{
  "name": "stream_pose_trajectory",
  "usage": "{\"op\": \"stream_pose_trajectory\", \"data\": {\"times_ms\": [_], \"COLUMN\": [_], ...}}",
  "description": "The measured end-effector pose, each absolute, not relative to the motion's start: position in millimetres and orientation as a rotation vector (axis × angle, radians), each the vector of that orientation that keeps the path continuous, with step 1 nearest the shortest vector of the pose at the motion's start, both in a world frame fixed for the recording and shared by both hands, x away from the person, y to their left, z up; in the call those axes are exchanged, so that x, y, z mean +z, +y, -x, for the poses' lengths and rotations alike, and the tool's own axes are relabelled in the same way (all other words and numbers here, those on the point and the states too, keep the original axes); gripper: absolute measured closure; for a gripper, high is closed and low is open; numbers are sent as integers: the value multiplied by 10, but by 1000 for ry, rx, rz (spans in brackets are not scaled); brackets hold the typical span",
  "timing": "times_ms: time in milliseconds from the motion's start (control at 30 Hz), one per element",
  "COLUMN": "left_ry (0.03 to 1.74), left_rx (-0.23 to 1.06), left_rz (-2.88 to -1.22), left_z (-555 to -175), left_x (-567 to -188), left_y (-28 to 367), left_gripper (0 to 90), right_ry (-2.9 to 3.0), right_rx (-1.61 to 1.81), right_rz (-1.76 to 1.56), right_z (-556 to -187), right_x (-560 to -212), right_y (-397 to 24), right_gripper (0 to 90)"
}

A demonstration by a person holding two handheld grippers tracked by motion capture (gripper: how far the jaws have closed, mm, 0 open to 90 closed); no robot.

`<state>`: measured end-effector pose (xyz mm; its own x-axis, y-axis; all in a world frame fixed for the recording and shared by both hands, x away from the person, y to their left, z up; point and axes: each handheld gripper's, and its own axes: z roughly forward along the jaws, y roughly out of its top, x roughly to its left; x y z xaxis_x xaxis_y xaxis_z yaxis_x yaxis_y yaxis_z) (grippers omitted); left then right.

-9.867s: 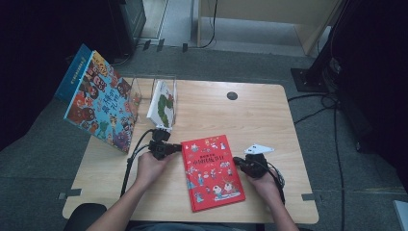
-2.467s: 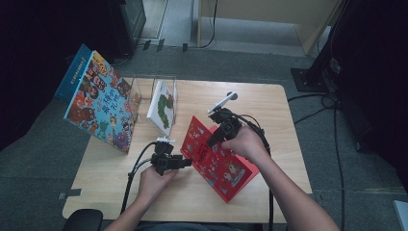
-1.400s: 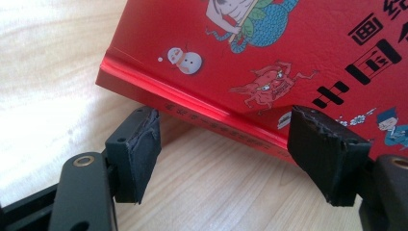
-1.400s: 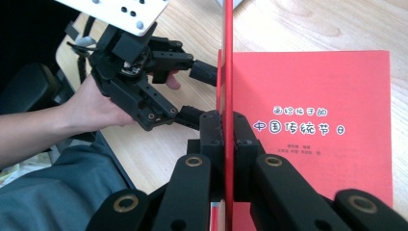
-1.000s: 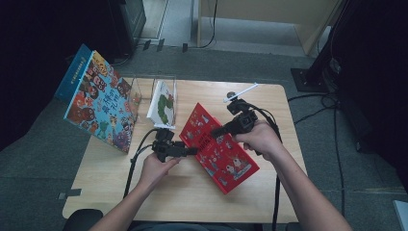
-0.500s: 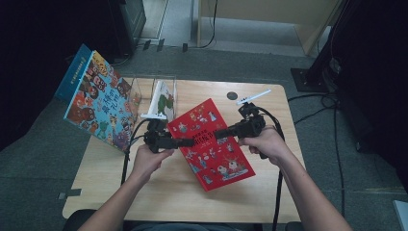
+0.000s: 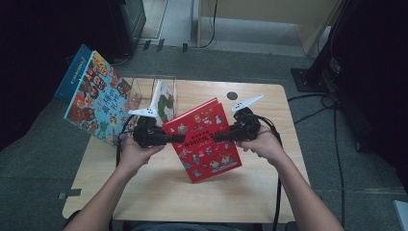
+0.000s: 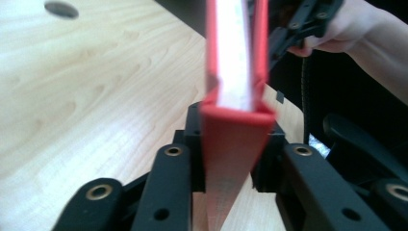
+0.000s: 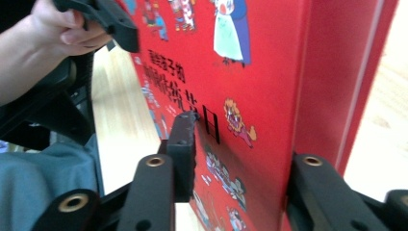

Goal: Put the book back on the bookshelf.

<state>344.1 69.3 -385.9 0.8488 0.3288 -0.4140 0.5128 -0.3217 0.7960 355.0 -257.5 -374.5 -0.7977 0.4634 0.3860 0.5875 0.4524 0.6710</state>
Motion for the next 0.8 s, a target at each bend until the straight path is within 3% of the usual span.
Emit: {"op": "stream_pose_trajectory", "data": {"times_ms": [233,400,800], "left_ry": [587,593,541], "left_rx": [-69,-58,13], "left_rz": [-2007,-2010,-2094], "left_z": [-3390,-3381,-3398], "left_x": [-3707,-3690,-3593], "left_y": [694,709,710], "left_gripper": [774,802,798], "right_ry": [-2623,-2595,-2637], "right_rx": [-1350,-1383,-1402], "right_rz": [916,1041,1053], "right_z": [-3558,-3582,-3548], "right_x": [-3736,-3739,-3807], "right_y": [-2555,-2625,-2550], "right_gripper": [554,599,587]}}
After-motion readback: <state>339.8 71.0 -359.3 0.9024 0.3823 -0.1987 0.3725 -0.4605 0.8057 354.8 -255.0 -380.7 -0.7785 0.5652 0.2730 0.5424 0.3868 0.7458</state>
